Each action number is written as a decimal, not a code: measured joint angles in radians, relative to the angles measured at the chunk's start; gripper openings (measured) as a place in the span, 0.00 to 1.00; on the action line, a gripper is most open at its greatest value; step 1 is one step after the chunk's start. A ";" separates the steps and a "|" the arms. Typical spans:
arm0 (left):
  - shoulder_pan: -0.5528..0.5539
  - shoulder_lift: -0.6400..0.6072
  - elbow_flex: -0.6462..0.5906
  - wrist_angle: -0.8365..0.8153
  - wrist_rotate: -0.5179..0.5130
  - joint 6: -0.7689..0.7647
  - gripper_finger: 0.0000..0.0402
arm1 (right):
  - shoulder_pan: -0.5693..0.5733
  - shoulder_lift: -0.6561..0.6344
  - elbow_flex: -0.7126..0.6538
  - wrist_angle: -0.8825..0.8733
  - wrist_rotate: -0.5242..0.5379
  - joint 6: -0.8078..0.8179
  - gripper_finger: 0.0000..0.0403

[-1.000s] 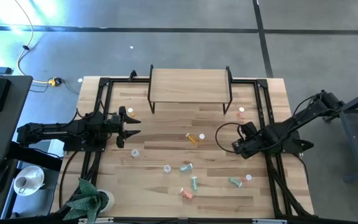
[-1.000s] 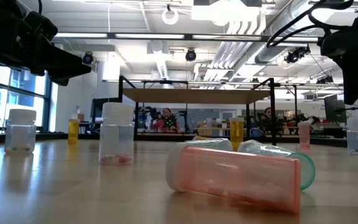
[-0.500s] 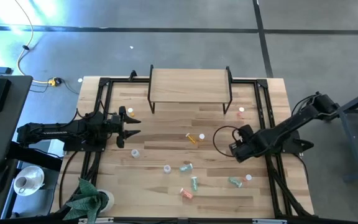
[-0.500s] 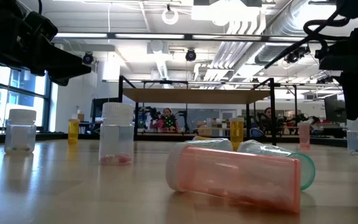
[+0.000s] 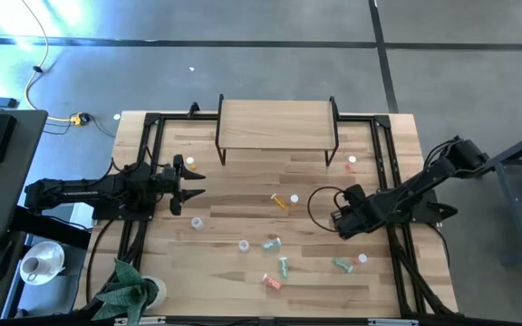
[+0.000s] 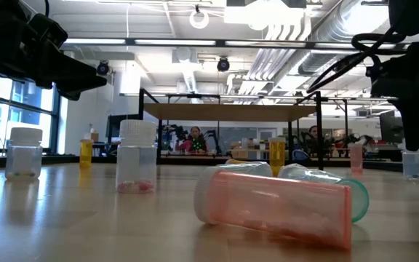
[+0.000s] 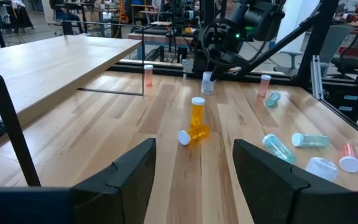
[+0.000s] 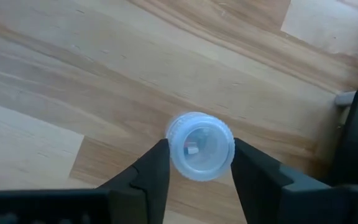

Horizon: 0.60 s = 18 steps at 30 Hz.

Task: Pick and place medicine bottles onto shelf by color
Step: Put the transparent pill bottle on the shelf

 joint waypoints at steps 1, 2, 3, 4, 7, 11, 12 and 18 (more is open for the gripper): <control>0.000 0.000 0.000 0.000 -0.008 0.000 0.51 | 0.000 0.000 0.000 -0.001 0.001 -0.001 0.32; 0.000 0.000 0.000 0.000 -0.018 0.000 0.51 | 0.000 0.000 0.000 -0.002 0.004 -0.004 0.30; 0.000 0.000 0.000 0.000 -0.029 0.000 0.51 | 0.000 0.000 0.000 -0.002 0.008 -0.009 0.29; 0.000 0.000 0.000 -0.001 -0.040 0.000 0.51 | 0.000 0.000 0.000 -0.003 0.010 -0.008 0.29; 0.000 0.000 0.000 -0.002 -0.050 0.000 0.51 | 0.000 0.001 0.004 -0.005 0.009 -0.019 0.29; 0.000 0.000 0.000 -0.002 -0.050 0.000 0.51 | -0.004 0.001 0.067 -0.002 0.013 -0.048 0.30; 0.000 0.000 0.000 -0.002 -0.050 0.000 0.51 | -0.008 0.001 0.092 -0.005 0.019 -0.068 0.30; 0.000 0.000 0.000 -0.002 -0.050 0.000 0.51 | -0.066 0.001 0.290 -0.004 0.113 -0.265 0.30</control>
